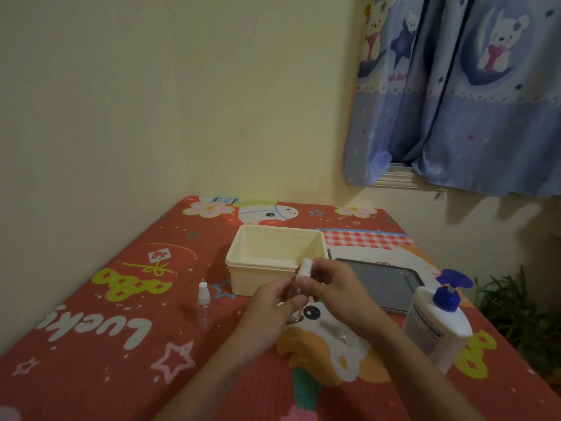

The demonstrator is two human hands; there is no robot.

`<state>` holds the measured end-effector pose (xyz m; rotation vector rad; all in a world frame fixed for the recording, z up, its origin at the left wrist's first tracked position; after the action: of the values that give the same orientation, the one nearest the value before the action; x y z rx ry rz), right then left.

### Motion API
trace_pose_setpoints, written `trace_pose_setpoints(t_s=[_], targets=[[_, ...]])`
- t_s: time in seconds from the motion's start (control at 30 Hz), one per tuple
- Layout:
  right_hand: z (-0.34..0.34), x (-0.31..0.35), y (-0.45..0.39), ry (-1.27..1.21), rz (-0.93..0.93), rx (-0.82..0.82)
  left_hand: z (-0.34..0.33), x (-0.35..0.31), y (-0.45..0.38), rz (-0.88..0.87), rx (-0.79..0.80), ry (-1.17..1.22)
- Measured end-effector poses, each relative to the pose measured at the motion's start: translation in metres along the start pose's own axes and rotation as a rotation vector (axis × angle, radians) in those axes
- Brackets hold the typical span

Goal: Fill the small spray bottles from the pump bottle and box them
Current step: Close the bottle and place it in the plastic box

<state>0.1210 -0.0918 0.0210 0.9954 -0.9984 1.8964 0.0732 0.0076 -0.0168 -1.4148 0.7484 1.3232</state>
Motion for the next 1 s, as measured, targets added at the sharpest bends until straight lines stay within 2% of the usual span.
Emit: trace_pose_setpoints(t_s=[0.2, 0.43, 0.6, 0.73, 0.9, 1.0], targets=[[-0.003, -0.006, 0.005, 0.068, -0.002, -0.165, 0.008, -0.003, 0.007, -0.088, -0.145, -0.155], [-0.004, 0.0, 0.006, 0.054, 0.033, -0.205, 0.012, -0.014, 0.01, -0.167, -0.21, -0.199], [-0.002, 0.006, 0.002, 0.074, 0.062, -0.217, 0.013, -0.007, 0.001, -0.091, -0.231, -0.144], [0.021, 0.004, 0.002, 0.089, 0.034, -0.317, 0.017, -0.005, -0.01, -0.07, -0.241, -0.118], [0.069, -0.006, -0.001, 0.309, 0.031, -0.451, 0.026, -0.006, -0.024, -0.019, -0.259, -0.042], [0.084, -0.027, -0.002, 0.555, -0.084, -0.383, 0.037, -0.019, -0.04, -0.051, -0.313, -0.086]])
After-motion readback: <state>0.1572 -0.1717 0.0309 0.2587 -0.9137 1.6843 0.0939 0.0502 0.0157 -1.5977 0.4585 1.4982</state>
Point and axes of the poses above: each hand's wrist, its own y-axis away from the middle knuckle, its own z-axis out of the back of the hand, x = y × z, the point moved 10 cm from there along -y, towards the middle knuckle, and after that the axes turned 9 degrees about -x, right-handed, at the moved point
